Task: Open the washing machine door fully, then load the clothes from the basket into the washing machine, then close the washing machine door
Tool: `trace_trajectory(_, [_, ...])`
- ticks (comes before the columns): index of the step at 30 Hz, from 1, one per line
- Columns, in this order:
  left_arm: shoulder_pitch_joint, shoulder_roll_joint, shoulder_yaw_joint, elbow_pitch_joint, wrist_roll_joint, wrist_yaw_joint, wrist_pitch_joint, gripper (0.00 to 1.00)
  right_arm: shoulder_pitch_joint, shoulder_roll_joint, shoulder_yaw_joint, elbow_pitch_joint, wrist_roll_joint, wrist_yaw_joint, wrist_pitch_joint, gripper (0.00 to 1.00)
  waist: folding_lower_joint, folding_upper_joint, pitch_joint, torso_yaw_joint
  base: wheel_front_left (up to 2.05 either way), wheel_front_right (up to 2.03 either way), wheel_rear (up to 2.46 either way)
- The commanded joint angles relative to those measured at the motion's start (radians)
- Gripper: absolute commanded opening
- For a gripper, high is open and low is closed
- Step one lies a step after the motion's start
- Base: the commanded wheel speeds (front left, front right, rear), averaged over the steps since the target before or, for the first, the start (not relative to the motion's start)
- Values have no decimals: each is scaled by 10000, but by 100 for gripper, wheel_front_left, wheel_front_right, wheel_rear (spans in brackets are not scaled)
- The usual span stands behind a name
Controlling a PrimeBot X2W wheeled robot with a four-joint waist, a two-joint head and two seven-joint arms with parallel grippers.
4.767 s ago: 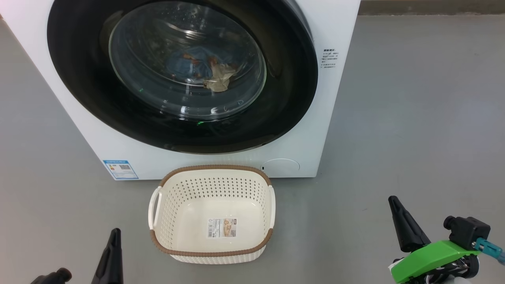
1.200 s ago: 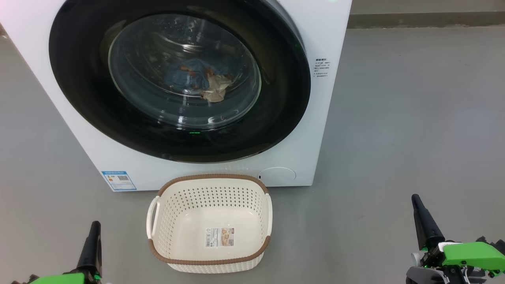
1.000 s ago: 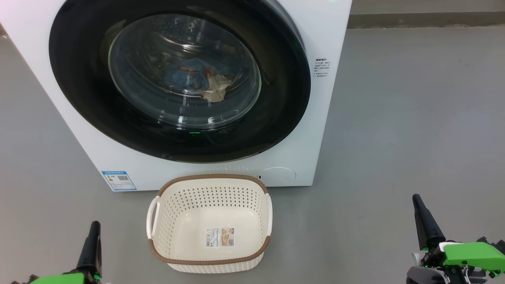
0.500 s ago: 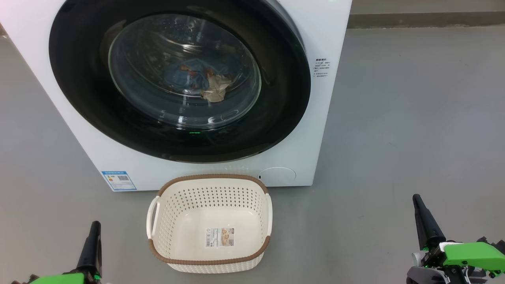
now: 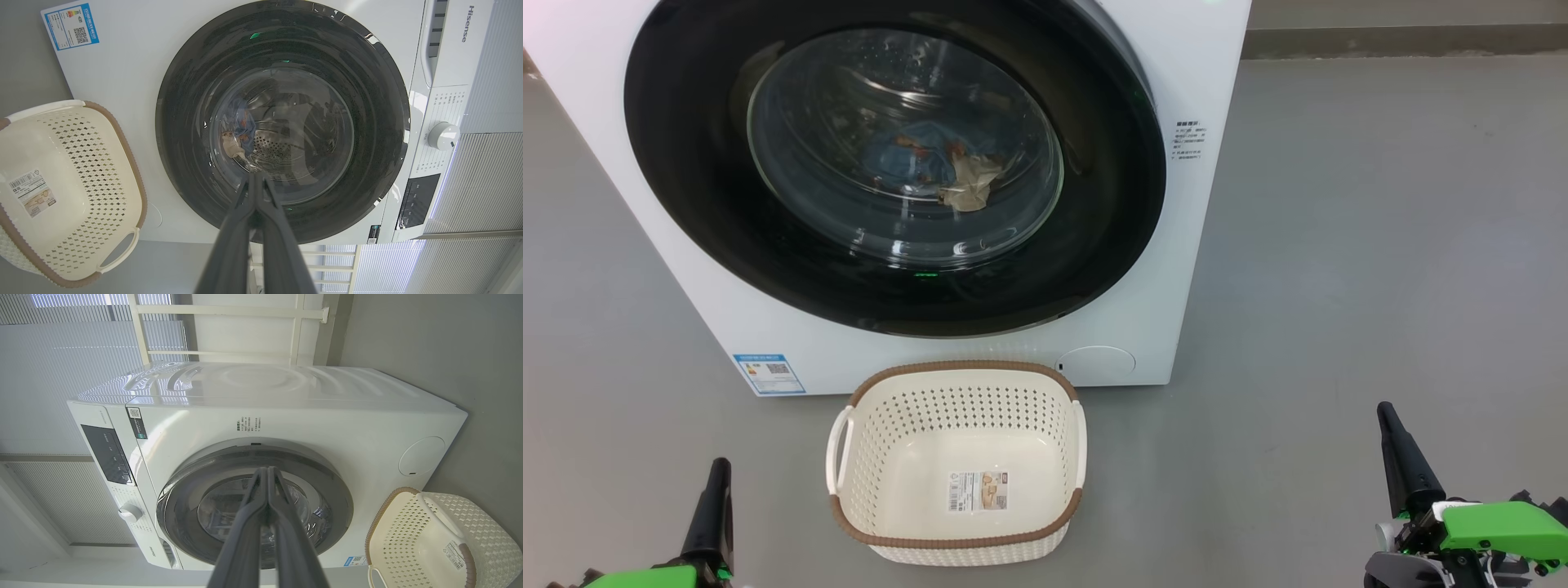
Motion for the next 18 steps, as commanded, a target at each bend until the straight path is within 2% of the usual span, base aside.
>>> trace_trajectory(1, [-407, 125, 330, -182, -29, -34, 61, 0, -102, -4, 236, -302, -2, -11, 60, 0, 0, 0, 0, 0, 0, 0, 0])
trace_trajectory(18, [-409, 104, 360, -182, -4, -34, 85, 0, -103, 1, 228, -301, -9, -11, 66, 0, 0, 0, 0, 0, 0, 0, 0])
